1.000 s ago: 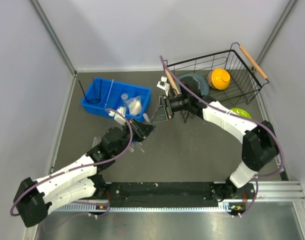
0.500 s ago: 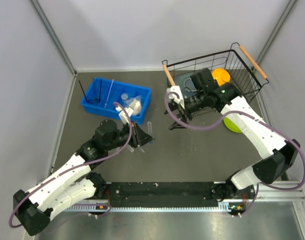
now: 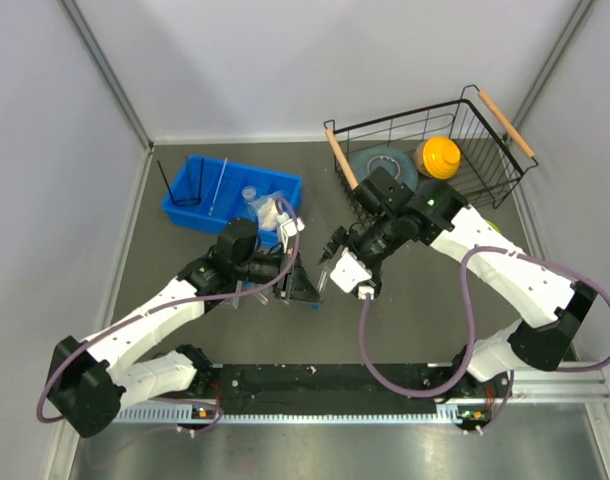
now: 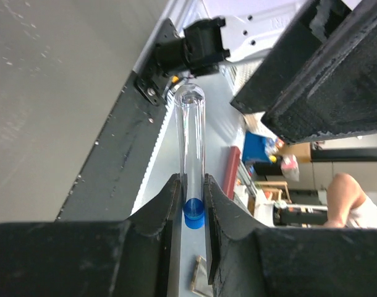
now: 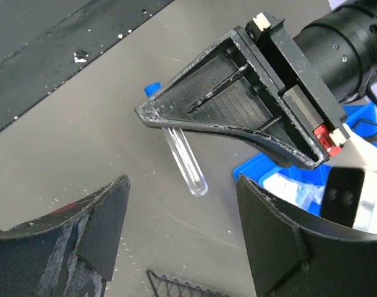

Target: Organize the chemistry lab equipment

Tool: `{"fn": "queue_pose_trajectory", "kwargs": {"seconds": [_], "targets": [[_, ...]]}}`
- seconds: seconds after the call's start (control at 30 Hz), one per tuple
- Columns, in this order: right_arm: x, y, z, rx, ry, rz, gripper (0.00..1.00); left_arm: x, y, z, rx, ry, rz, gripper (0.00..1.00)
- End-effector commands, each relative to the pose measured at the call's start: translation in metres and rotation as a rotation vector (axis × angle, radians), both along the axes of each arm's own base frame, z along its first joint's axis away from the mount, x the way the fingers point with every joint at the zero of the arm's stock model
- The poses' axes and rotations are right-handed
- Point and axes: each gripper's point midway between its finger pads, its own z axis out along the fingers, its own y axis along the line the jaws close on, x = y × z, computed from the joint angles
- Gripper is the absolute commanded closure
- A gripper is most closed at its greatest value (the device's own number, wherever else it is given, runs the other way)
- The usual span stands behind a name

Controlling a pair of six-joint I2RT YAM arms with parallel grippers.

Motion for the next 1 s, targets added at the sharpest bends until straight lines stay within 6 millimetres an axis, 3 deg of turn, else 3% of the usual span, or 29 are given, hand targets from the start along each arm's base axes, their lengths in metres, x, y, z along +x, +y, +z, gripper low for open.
{"fn": "queue_pose_trajectory", "kwargs": {"seconds": [0.0,0.3,0.7,0.8,0.97], "targets": [[-0.013,-0.01,0.0,-0.072,-0.085,0.093,0.31,-0.016,-0.002,0.034,-0.111,-0.033,-0.143,0.92],[-0.015,-0.006,-0.023,-0.158,-0.188,0.154,0.46,-0.021,-0.003,0.036,-0.126,-0.005,-0.204,0.92],[-0.02,-0.007,-0.038,-0.213,-0.204,0.156,0.89,-0.019,-0.003,0.036,-0.124,-0.012,-0.188,0.89],[-0.021,-0.007,-0.037,-0.215,-0.187,0.127,0.93,-0.015,-0.003,0.038,-0.121,-0.024,-0.163,0.81],[-0.025,-0.012,-0.041,-0.221,-0.121,0.052,0.94,-0.008,0.01,0.047,-0.13,-0.081,-0.076,0.44]]}}
